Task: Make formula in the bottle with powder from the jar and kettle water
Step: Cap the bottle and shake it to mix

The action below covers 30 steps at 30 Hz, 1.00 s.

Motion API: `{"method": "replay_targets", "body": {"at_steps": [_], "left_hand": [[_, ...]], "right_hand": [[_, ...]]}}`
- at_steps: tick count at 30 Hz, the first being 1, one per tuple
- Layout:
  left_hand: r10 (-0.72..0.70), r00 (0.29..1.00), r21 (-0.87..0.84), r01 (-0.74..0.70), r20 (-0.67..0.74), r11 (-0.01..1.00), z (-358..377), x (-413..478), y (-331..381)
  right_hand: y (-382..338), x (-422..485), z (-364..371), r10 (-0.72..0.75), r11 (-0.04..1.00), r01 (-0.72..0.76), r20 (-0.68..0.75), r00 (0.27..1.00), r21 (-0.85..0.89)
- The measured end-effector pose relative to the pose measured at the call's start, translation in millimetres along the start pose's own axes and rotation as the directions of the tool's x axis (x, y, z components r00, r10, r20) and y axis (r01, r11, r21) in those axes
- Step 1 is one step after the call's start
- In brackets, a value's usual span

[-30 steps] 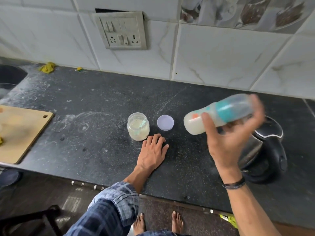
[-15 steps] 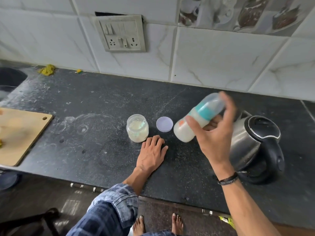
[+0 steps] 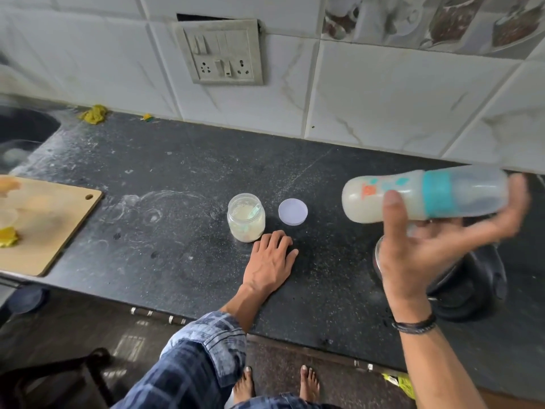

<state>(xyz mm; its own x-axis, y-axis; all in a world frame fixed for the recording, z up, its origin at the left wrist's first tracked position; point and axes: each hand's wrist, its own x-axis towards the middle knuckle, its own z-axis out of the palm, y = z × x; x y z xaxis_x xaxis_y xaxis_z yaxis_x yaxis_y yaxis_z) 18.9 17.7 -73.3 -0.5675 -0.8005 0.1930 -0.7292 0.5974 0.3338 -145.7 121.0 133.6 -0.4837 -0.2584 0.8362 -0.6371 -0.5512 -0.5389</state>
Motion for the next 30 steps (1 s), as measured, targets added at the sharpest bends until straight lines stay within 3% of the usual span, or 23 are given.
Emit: {"method": "replay_targets", "body": {"at_steps": [4,8,10,12,13,16,18,22,25,27,30], "left_hand": [[0.003,1.000,-0.014,-0.003,-0.001,1.000,0,-1,0],[0.002,1.000,0.004,-0.002,-0.003,1.000,-2,1,1],[-0.001,1.000,0.004,0.001,0.006,1.000,-2,-1,1],[0.002,1.000,-0.002,-0.002,-0.002,1.000,-2,-3,1],[0.005,1.000,-0.007,-0.005,-0.009,1.000,-2,-2,1],[0.002,1.000,0.005,-0.002,-0.012,1.000,-2,-1,2],[0.001,1.000,0.006,-0.001,-0.013,1.000,-2,-1,2],[0.005,1.000,-0.004,-0.005,-0.019,1.000,-1,-2,1],[-0.001,1.000,-0.003,0.001,-0.007,1.000,-1,-1,2],[-0.002,1.000,0.001,0.002,0.001,1.000,-2,-1,2],[0.000,1.000,-0.005,0.000,0.002,1.000,-2,-2,1]], "right_hand": [[-2,-10,4,0.306,0.951,-0.289,0.196,0.932,-0.112],[-4,-2,-1,0.066,0.998,-0.066,0.020,0.998,-0.015],[0,-5,1,0.176,0.983,-0.173,0.060,0.983,-0.055],[1,-10,1,0.371,0.926,-0.347,0.199,0.907,-0.146],[0,-12,-1,0.400,0.915,-0.372,0.222,0.889,-0.158],[-1,-3,-5,0.282,0.958,-0.286,0.101,0.954,0.018],[3,-1,-5,0.208,0.977,-0.210,0.055,0.977,0.036],[4,-3,-5,0.362,0.932,-0.349,0.238,0.902,-0.096],[1,5,-5,0.207,0.971,-0.217,0.105,0.973,0.096],[6,5,-1,0.139,0.982,-0.144,0.052,0.989,0.119],[6,-3,4,0.358,0.932,-0.361,0.196,0.913,-0.024]]}}
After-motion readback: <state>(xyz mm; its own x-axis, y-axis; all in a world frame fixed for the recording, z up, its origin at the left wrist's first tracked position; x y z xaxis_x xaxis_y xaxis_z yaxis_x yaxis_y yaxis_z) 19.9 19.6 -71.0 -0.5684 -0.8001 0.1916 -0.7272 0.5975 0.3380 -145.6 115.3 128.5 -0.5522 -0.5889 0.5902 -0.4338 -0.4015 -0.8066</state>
